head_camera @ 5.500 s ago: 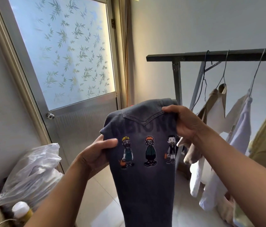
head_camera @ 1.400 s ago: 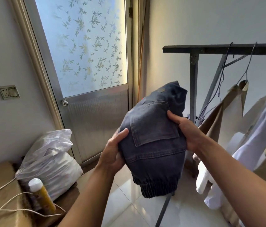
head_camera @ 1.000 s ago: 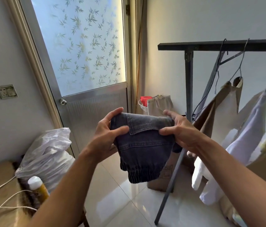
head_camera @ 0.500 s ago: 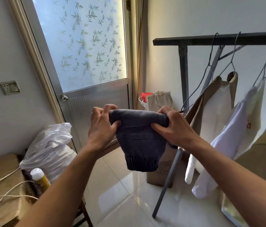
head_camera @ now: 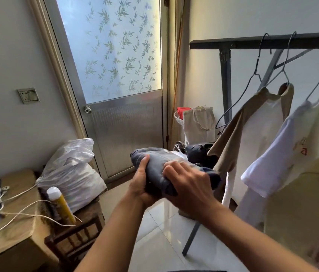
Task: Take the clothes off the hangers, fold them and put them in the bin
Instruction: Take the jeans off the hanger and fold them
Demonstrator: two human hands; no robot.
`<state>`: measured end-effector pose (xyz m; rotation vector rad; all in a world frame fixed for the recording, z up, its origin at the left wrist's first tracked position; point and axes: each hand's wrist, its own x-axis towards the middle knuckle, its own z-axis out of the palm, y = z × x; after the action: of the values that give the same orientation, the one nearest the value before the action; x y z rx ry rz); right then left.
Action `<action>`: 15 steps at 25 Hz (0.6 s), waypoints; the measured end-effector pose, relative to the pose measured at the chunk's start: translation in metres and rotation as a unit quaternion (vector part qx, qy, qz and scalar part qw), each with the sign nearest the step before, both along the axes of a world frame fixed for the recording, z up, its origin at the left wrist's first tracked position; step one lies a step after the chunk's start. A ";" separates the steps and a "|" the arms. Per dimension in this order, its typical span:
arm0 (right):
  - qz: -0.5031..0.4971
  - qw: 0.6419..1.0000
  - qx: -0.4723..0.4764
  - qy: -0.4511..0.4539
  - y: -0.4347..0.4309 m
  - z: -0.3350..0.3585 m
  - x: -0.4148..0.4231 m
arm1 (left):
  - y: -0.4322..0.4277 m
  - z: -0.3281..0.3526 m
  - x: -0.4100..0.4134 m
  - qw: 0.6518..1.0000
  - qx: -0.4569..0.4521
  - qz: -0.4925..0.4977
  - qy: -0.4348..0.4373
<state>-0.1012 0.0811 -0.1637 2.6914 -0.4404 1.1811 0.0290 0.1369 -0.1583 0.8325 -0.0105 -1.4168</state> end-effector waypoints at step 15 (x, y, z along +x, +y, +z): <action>0.090 0.567 0.811 -0.113 -0.017 -0.004 0.035 | 0.042 -0.028 0.059 0.990 -0.085 0.047 -0.103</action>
<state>-0.0658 0.0638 -0.1679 3.8910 -2.3573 1.5182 0.0875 0.1792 -0.1863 0.8222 -0.2443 -1.2185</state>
